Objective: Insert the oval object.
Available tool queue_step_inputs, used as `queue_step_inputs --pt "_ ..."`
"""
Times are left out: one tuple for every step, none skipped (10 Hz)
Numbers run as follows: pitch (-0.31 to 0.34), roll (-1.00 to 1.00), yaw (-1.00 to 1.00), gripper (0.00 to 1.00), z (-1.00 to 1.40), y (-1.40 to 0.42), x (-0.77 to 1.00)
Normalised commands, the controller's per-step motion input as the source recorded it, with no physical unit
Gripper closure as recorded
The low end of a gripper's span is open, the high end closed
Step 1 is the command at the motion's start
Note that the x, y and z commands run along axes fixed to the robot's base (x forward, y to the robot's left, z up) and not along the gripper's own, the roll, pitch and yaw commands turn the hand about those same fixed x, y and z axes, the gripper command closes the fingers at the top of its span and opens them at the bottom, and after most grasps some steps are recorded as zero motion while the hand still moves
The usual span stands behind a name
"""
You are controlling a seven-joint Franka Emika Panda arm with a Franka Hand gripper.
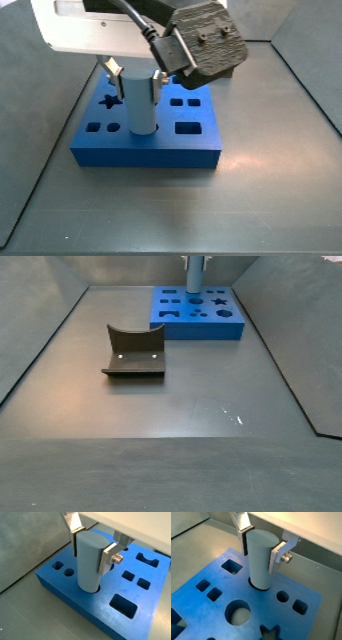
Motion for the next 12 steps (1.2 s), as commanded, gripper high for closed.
queue_step_inputs --pt "0.006 0.0 -0.09 1.0 -0.35 0.11 0.0" --pt "0.0 0.0 -0.13 1.0 -0.47 0.0 0.06" --pt "0.004 -0.02 -0.17 1.0 -0.55 0.0 0.29" --pt "0.033 0.0 -0.15 1.0 -0.53 0.0 0.27" --pt "0.0 0.0 -0.11 1.0 -0.56 0.0 0.19" --pt "-0.003 0.0 -0.11 1.0 -0.66 0.0 0.11" --pt "-0.107 0.0 -0.07 1.0 -0.76 0.0 0.0" --pt "-0.129 0.0 -0.07 1.0 -0.74 0.0 0.0" --pt "-0.113 0.0 -0.04 1.0 -0.59 0.0 0.0" --pt "-0.093 0.0 0.0 1.0 -0.48 0.0 0.0" --pt "-0.091 0.0 0.0 1.0 -0.46 0.0 0.01" --pt "-0.051 -0.04 0.0 1.0 -0.39 0.0 0.04"
